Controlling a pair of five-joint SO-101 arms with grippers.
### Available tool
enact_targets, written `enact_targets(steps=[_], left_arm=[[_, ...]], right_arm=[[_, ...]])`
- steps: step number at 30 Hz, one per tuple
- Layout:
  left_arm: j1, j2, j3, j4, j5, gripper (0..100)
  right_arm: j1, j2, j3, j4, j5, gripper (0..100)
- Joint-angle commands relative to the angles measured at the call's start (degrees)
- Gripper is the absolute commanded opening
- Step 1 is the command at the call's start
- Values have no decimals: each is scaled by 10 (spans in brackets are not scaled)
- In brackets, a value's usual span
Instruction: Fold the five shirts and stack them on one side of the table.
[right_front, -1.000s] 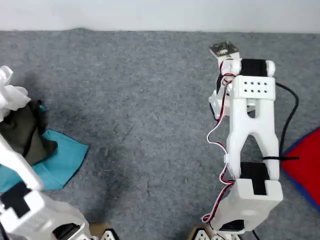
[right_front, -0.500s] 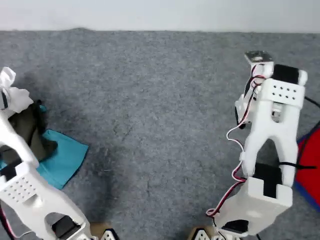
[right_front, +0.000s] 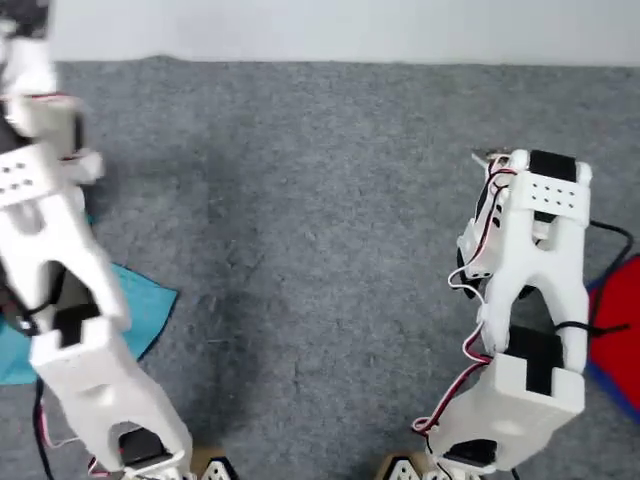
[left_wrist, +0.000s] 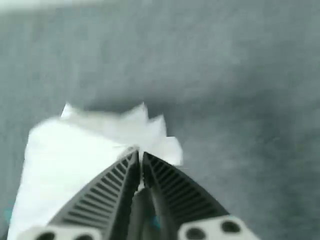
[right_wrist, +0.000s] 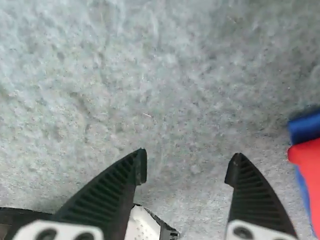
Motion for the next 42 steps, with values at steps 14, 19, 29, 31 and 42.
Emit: enact_targets(steps=[14, 19, 29, 31, 42], left_arm=[[390, -296, 263, -2, 22, 17], [185, -297, 338, -30, 127, 150], [-119, -295, 495, -192, 213, 317], [-142, -293, 525, -251, 213, 317], [-213, -84, 448, -347, 208, 316]], right_arm=[[-1, -32, -3, 23, -4, 266], [-4, -28, -3, 23, -4, 266], [-4, -27, -3, 22, -4, 266], [-2, -27, -3, 22, -4, 266], [-2, -27, -3, 24, -4, 266]])
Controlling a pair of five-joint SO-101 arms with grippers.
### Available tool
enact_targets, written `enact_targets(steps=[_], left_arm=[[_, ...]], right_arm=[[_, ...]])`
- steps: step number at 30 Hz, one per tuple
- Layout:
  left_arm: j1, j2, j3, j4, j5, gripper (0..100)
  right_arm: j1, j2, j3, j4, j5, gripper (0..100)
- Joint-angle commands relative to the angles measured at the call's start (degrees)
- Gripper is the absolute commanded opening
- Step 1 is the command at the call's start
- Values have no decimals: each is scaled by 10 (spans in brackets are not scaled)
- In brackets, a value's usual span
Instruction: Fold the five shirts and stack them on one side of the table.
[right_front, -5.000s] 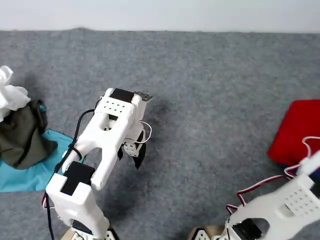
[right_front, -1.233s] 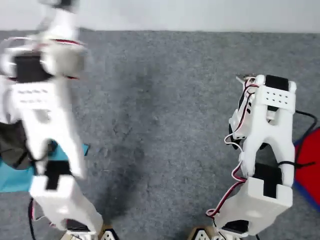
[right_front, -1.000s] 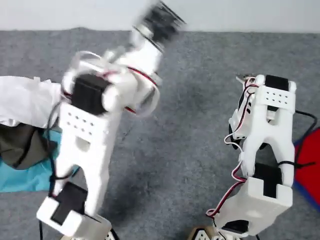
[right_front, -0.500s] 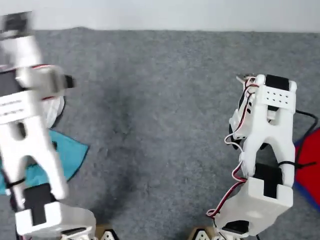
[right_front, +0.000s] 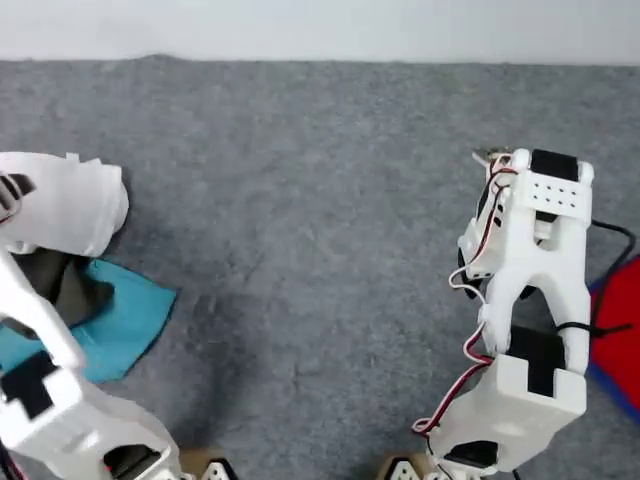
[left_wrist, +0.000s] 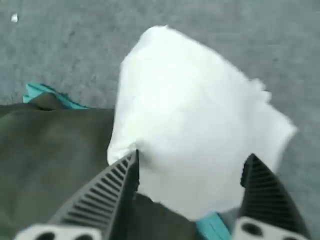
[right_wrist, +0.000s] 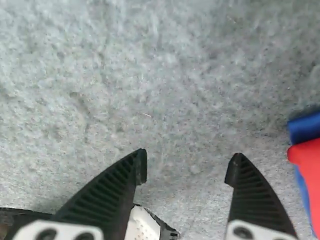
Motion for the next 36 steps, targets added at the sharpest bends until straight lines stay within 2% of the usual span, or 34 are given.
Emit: enact_targets(steps=[1, 3, 6, 13, 16, 19, 23, 27, 36], left_arm=[[-9, 106, -98, -21, 6, 316], [-7, 160, -157, -8, 7, 315], [5, 239, -267, 54, 2, 269], [55, 390, -548, 240, -65, 14], [84, 435, -656, 341, -64, 13], [103, 448, -702, 344, -62, 12], [129, 413, -681, 345, -61, 12], [177, 330, -592, 345, -61, 12], [367, 59, -196, 343, -61, 12]], right_arm=[[-2, -27, -3, 24, -4, 266], [-2, -27, -3, 24, -4, 266], [-2, -27, -2, 24, -4, 266], [-4, -27, -2, 24, -4, 266], [-5, -27, -2, 23, -4, 266], [-5, -27, -2, 23, -4, 266], [-2, -27, -2, 23, -4, 266], [-2, -27, -2, 23, -6, 266], [-2, -27, -2, 23, -6, 266]])
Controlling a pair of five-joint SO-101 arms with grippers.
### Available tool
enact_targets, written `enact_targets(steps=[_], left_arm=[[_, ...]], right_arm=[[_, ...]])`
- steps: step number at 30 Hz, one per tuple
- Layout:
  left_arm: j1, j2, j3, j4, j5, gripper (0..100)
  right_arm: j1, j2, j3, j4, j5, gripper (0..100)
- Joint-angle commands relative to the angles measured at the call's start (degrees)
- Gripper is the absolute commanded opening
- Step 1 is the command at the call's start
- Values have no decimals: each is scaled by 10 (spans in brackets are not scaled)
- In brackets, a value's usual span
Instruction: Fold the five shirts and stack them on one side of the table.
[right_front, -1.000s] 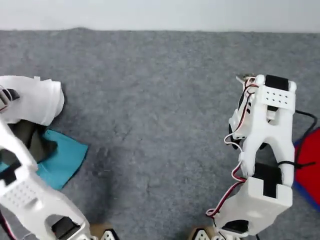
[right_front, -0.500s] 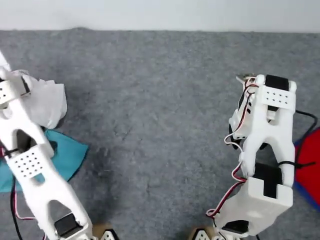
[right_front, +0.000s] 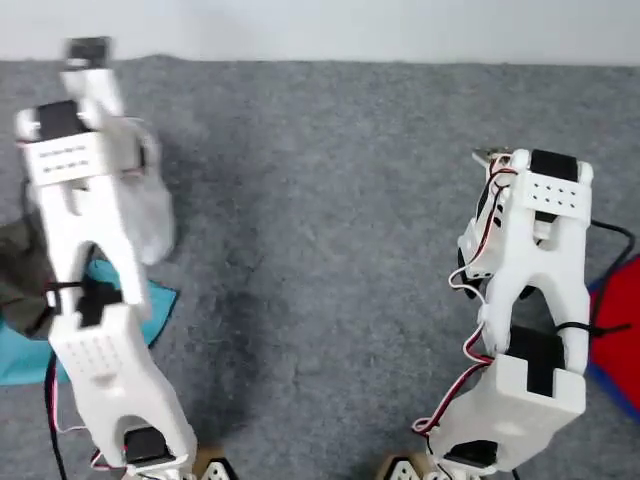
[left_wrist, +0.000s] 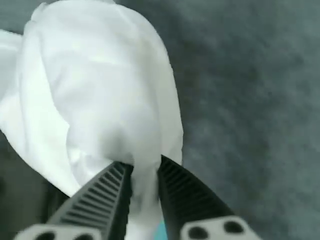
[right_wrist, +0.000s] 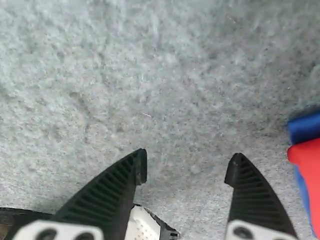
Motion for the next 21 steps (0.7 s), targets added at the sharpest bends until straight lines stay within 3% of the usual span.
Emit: enact_targets(steps=[1, 12, 17, 21], left_arm=[[113, -172, 192, 19, -5, 12], [382, -365, 435, 19, -5, 12], [399, -375, 452, 19, 25, 42], [359, -379, 451, 19, 125, 256]], right_arm=[[-2, -27, -2, 23, -7, 266], [-3, -27, -2, 23, -5, 266], [-5, -27, -2, 23, -4, 267], [-7, -27, 7, 23, -3, 270]])
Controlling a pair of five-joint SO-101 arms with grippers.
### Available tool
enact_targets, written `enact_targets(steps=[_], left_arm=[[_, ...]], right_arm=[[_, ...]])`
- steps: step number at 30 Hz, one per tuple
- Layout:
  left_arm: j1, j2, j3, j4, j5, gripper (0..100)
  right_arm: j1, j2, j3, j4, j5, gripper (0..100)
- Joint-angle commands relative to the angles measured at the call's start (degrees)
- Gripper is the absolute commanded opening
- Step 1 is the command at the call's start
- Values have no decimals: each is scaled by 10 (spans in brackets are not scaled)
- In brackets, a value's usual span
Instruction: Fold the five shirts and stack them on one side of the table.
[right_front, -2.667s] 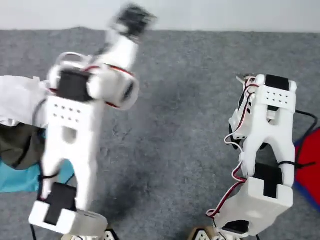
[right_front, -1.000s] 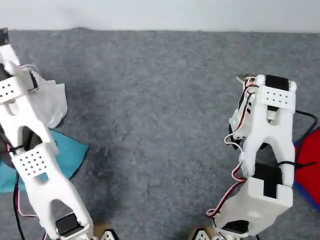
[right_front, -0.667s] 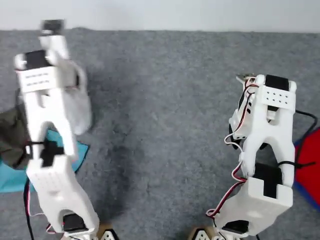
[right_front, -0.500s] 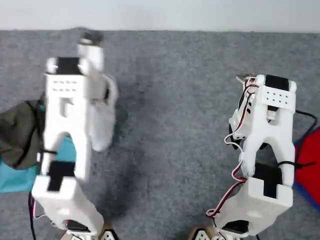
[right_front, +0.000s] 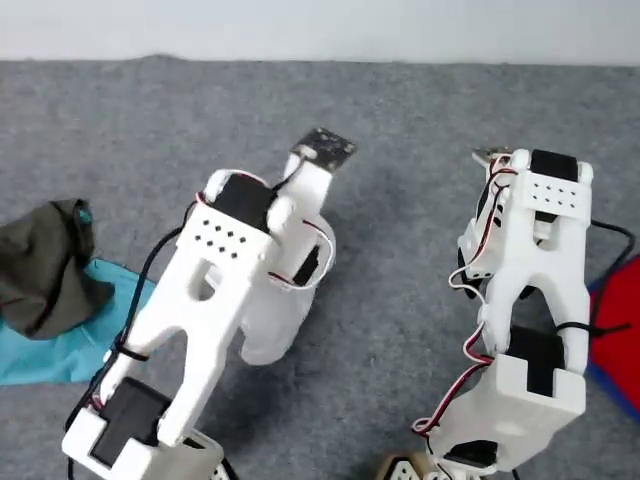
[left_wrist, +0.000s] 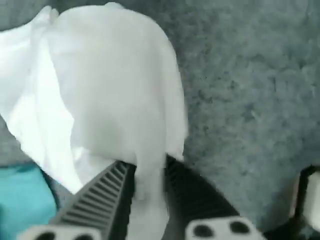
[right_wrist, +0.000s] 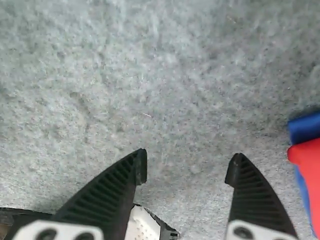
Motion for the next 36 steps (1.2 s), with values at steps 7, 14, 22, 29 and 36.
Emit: enact_targets(steps=[7, 14, 22, 29, 36], left_arm=[[-149, -26, -78, 18, 191, 378], [-375, -32, -102, 18, 187, 337], [-594, -28, -21, 18, 77, 337], [-709, -25, 42, 15, 12, 337], [-773, -25, 44, 17, 8, 337]], right_arm=[[-85, -32, 60, 22, 47, 279], [-206, -33, -15, 24, 48, 461], [-406, -94, -95, 24, 63, 479], [-575, -147, -79, 25, 92, 479], [-598, -178, -32, 25, 93, 479]])
